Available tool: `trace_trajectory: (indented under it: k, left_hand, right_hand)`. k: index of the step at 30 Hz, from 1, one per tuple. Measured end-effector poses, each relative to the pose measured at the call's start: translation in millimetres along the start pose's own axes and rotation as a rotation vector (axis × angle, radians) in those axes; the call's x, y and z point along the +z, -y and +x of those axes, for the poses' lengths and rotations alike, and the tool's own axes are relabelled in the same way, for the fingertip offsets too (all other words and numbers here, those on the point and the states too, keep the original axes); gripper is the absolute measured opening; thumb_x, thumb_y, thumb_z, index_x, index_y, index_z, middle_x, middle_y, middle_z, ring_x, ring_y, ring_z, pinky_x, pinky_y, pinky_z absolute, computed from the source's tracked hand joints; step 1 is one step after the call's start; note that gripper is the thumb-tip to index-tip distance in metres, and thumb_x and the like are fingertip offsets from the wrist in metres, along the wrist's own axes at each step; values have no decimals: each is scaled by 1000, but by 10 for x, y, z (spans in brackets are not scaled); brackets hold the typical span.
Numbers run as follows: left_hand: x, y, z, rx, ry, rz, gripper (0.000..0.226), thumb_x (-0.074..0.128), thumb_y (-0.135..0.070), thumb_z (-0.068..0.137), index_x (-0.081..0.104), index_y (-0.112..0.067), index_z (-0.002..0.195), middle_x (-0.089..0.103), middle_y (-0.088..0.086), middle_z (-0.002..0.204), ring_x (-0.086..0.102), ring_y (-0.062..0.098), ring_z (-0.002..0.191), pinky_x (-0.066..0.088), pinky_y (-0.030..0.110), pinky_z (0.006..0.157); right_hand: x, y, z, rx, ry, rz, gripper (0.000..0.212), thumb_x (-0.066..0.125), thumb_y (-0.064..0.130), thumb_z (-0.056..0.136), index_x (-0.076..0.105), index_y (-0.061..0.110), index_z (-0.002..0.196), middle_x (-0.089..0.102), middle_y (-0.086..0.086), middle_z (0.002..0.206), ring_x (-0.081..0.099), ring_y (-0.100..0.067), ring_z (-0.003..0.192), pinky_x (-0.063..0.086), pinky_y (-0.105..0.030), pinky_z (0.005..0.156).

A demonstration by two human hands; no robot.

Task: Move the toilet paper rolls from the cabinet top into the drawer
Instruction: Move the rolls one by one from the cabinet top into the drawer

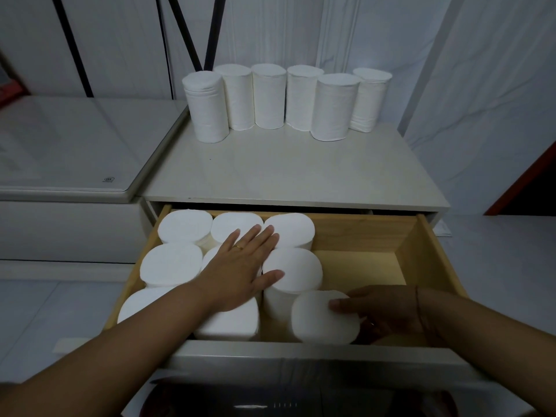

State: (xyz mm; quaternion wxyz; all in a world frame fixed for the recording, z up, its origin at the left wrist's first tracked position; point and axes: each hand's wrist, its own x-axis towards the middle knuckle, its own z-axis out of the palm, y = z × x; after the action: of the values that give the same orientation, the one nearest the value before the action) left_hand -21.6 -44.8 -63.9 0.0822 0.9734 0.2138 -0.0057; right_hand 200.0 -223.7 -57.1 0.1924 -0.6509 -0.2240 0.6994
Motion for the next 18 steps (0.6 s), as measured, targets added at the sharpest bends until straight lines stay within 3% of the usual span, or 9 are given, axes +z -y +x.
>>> trace_trajectory:
  k: [4, 8, 15, 18]
  left_hand:
    - [-1, -2, -9, -1, 3, 11, 78, 4, -68, 85, -6, -28, 151, -14, -11, 158, -20, 7, 143, -12, 34, 118]
    - [-6, -8, -10, -2, 0, 7, 75, 7, -66, 88, -5, -27, 151, -14, -11, 158, -20, 6, 143, -13, 33, 117]
    - [-6, -9, -6, -7, 0, -2, 76, 5, -66, 87, -6, -28, 151, -15, -12, 156, -21, 6, 143, -15, 32, 117]
    - [-5, -11, -11, -9, -3, -2, 76, 5, -66, 86, -6, -28, 151, -16, -12, 156, -21, 6, 143, -15, 32, 117]
  right_hand:
    - [98, 73, 28, -44, 40, -14, 58, 68, 40, 71, 54, 12, 119, 63, -11, 115, 66, -22, 95, 56, -31, 81]
    - [230, 189, 101, -33, 73, -47, 32, 64, 36, 83, 55, 20, 109, 63, -4, 109, 67, -17, 90, 57, -25, 77]
    - [283, 250, 133, -46, 100, -90, 27, 61, 37, 86, 54, 24, 108, 61, -2, 114, 65, -18, 96, 55, -28, 85]
    - [240, 273, 93, -109, -13, -172, 33, 59, 45, 85, 54, 24, 110, 61, 3, 108, 66, -15, 93, 57, -27, 81]
